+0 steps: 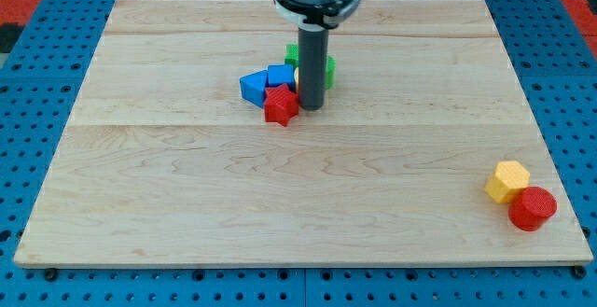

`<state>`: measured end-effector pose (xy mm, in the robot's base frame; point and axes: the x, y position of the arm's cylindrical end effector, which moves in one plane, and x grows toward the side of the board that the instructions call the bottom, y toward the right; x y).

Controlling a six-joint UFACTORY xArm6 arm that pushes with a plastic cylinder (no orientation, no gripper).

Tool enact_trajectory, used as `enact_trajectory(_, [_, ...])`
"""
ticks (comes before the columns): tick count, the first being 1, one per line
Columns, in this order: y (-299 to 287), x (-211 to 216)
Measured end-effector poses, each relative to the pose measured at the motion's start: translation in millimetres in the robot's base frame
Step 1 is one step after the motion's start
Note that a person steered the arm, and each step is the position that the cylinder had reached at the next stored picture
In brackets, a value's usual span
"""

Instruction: Push the green cube with the yellow heart towards the top center of the board

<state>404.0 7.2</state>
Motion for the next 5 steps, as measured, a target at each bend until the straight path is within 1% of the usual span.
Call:
enact_trajectory(2, [2, -31])
enact_trajectory(5, [2, -33])
